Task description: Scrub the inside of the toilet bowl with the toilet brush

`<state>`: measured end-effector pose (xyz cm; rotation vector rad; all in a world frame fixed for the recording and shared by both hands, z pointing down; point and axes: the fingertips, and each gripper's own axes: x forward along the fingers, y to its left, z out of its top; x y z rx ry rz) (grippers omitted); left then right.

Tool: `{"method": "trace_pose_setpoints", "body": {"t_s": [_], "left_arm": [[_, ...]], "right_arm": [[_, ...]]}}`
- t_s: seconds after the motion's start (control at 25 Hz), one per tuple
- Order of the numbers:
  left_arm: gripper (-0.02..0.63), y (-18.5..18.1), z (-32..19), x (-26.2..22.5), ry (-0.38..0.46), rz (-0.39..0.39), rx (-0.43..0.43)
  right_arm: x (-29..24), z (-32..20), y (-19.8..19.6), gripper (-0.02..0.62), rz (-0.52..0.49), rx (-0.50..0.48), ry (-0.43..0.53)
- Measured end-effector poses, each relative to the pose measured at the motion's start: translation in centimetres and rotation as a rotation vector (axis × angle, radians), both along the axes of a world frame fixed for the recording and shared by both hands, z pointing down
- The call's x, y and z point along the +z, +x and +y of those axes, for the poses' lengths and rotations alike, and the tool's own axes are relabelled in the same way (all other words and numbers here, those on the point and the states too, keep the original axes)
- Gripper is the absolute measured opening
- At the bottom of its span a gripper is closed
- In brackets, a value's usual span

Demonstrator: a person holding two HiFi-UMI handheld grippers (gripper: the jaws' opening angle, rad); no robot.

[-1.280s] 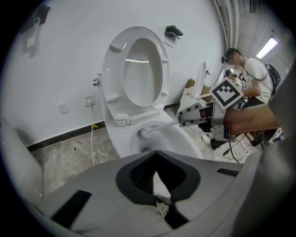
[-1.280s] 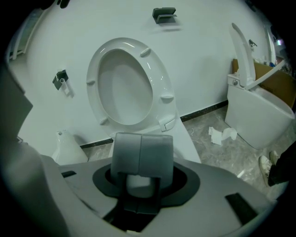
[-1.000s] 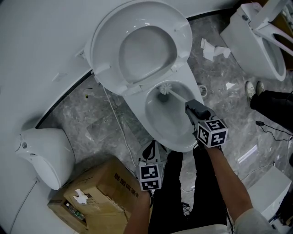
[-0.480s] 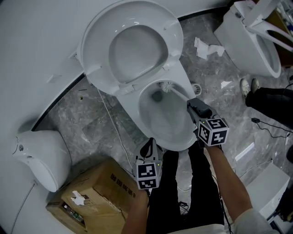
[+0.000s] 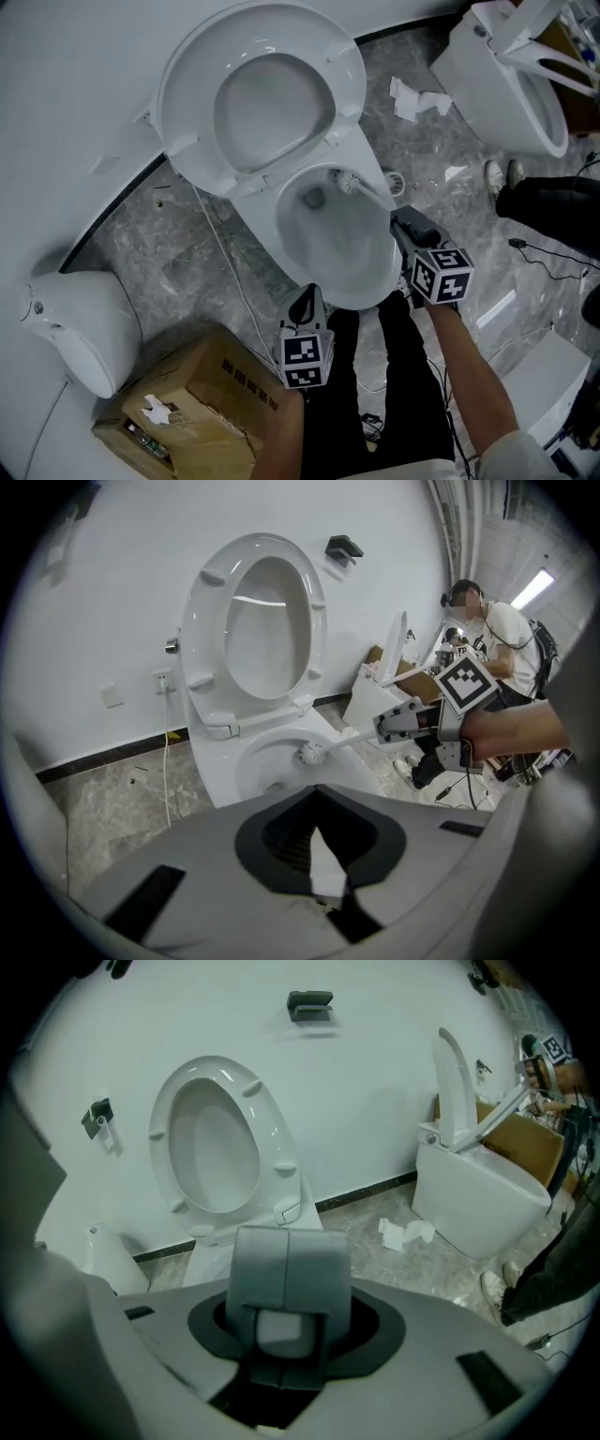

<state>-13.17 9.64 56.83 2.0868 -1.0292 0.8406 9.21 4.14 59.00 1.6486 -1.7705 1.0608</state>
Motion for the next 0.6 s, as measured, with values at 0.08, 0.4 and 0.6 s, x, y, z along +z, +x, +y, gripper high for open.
{"method": "trace_pose_setpoints", "body": {"t_s": [0.08,0.4,0.6], "left_arm": [[0.029,0.1,-0.1,-0.1,0.001,0.000,0.007],[0.029,-0.9,-1.6,-0.4,0.008,-0.009,-0.004],[0.029,-1.8,-2.1,-0.1,0.011,-0.019,-0.040]], "right_arm": [[-0.1,0.2,0.2,0.186,0.002,0.009,-0.007],[-0.4,1.5,0.7,0.186,-0.004,0.081,-0.027],[-0.4,2.4,1.2,0.186,-0.004,0.098,-0.032]]}}
